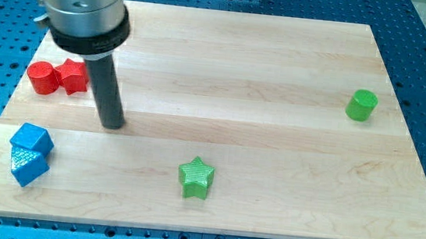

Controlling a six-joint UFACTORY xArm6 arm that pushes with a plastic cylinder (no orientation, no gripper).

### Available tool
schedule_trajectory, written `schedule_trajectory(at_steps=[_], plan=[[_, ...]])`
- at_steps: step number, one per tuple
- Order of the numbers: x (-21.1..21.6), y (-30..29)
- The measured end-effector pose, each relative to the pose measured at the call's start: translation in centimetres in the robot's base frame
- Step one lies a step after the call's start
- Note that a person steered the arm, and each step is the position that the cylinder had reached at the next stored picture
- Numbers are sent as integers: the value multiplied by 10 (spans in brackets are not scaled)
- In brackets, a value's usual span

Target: Move the green star diagonal to the green circle

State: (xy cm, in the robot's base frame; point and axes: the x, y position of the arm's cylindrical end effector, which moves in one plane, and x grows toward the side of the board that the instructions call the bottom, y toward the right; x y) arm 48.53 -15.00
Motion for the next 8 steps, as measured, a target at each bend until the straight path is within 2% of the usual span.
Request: schedule_trajectory(at_steps=[1,2,3,7,8], plan=[[56,-4],[103,55],[105,113],[96,150],[62,166]])
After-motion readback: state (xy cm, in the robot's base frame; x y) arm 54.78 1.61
